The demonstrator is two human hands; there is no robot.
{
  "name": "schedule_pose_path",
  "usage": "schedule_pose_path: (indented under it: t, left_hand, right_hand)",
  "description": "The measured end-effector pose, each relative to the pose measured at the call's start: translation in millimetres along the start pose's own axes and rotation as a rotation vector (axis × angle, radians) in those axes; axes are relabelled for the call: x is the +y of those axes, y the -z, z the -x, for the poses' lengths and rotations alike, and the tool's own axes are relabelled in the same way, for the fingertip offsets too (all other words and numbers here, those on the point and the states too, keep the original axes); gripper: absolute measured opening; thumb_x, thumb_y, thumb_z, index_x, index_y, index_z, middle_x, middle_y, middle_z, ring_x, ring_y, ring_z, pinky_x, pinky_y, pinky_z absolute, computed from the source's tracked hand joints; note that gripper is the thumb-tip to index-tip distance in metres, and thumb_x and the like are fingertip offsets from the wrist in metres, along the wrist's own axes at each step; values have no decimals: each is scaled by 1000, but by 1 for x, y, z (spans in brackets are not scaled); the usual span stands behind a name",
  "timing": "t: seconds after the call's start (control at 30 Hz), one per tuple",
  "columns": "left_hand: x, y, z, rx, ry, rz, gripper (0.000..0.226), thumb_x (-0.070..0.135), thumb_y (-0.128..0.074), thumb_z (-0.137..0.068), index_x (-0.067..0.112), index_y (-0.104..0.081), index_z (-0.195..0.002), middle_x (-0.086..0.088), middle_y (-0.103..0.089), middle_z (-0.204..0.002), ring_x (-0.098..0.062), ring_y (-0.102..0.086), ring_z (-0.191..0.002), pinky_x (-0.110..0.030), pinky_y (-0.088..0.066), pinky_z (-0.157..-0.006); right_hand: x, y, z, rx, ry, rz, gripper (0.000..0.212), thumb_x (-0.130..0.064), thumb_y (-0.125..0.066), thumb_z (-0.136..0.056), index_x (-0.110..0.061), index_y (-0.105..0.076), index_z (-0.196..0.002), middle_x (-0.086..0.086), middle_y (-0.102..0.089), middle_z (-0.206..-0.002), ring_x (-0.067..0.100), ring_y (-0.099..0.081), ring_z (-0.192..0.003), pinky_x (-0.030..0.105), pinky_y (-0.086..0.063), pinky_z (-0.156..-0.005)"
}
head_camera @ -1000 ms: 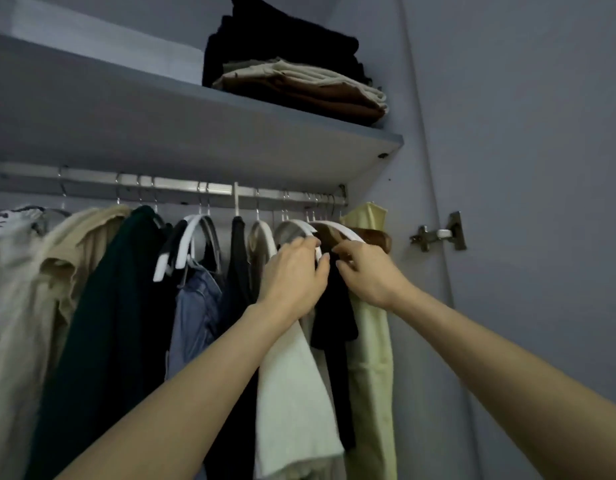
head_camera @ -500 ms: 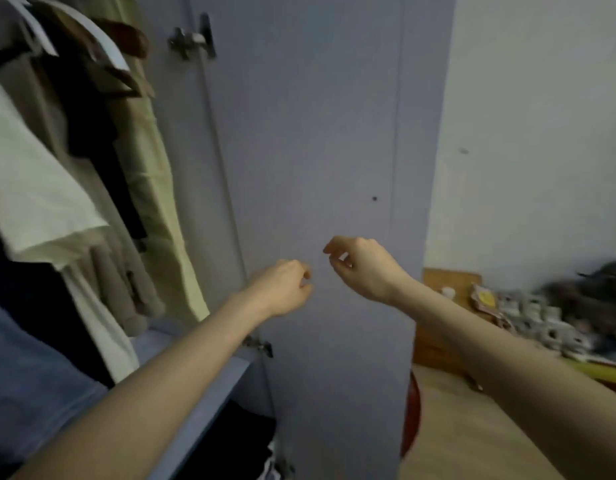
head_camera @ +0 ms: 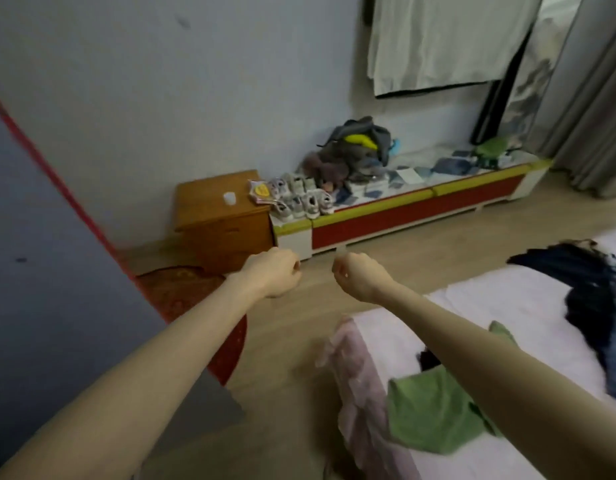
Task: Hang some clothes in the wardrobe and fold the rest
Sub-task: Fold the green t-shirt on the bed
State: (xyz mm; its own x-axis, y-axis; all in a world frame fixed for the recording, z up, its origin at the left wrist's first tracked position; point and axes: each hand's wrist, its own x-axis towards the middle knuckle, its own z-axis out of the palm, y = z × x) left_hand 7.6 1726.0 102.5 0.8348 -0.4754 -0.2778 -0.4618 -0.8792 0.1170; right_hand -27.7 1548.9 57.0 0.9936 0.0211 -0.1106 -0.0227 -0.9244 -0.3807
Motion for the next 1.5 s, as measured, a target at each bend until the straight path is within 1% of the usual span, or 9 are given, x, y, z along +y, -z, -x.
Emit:
schedule_pose_path:
  t: [0.43, 0.6, 0.77, 0.93, 1.03, 1.13, 1.23, 1.4, 1.5]
  left_hand:
    - [152, -48, -257, -245, -481, -176, 28, 27, -43, -95, 12, -64, -106, -6, -65, -102, -25, -62, -90, -31, -49, -70]
    - [198, -69, -324, -329, -689, -254, 30, 28, -44, -94, 13, -63, -111, -8, -63, -116, -28, -60, -102, -33, -50, -82]
    - [239, -90, -377, -432, -939, -395, 24, 28, -44, -93, 12, -61, -100, -9, -64, -112, -28, -58, -93, -29, -43, -71]
    - [281, -131, -399, -471, -1068, -488, 40, 29, -42, -97, 12, -44, -133, -8, -48, -134, -28, -50, -119, -37, -45, -91]
    - [299, -171, -394, -516, -1131, -537, 40, 26, -42, -97, 11, -39, -135, -11, -43, -132, -31, -47, -119, -39, -42, -86]
    - [319, -215, -393, -577, -1123, -509, 41, 24, -45, -96, 10, -39, -134, -11, -41, -132, -32, -44, -118, -41, -44, -85]
    - [343, -260, -395, -645, -1062, -352, 52, 28, -51, -93, 10, -35, -140, -12, -38, -139, -33, -42, -123, -45, -43, -97]
    - [370, -338, -394, -676, -998, -73, 80, 42, -60, -88, 15, -21, -151, -10, -27, -154, -29, -22, -142, -43, -27, -115]
    - [383, -385, -379, -677, -921, -23, 92, 53, -61, -85, 19, -9, -154, -9, -31, -153, -31, -21, -143, -48, -21, -116]
  right_hand:
    - [256, 0, -48, 12, -602, -135, 22, -12, -40, -91, -2, -59, -87, 17, -66, -97, 35, -60, -90, 34, -46, -69]
    - [292, -8, -29, 42, -870, -167, 27, -12, -40, -91, -1, -64, -96, 14, -66, -99, 33, -60, -91, 34, -47, -70]
    - [303, -28, -9, 124, -1197, -321, 26, -15, -40, -89, -7, -65, -91, 10, -68, -93, 31, -63, -88, 37, -52, -74]
    - [305, -62, 23, 185, -1406, -413, 20, -12, -43, -87, -9, -61, -80, 5, -63, -78, 26, -61, -76, 35, -50, -68]
    - [316, -90, 46, 214, -1514, -514, 22, -8, -44, -86, -11, -50, -65, 2, -53, -65, 21, -52, -64, 31, -42, -58]
    - [342, -114, 70, 234, -1606, -530, 25, -12, -46, -88, -4, -61, -107, 11, -65, -104, 29, -61, -96, 35, -48, -77]
    - [377, -146, 89, 298, -1658, -554, 51, -23, -56, -87, -8, -45, -135, 9, -51, -135, 29, -52, -118, 35, -45, -87]
    - [422, -205, 102, 259, -1697, -701, 94, -54, -72, -69, -24, -28, -147, 12, -25, -152, 33, -29, -138, 49, -37, -107]
    - [440, -247, 104, 242, -1657, -712, 52, -44, -68, -76, -18, -53, -118, 13, -46, -131, 33, -44, -124, 41, -44, -95]
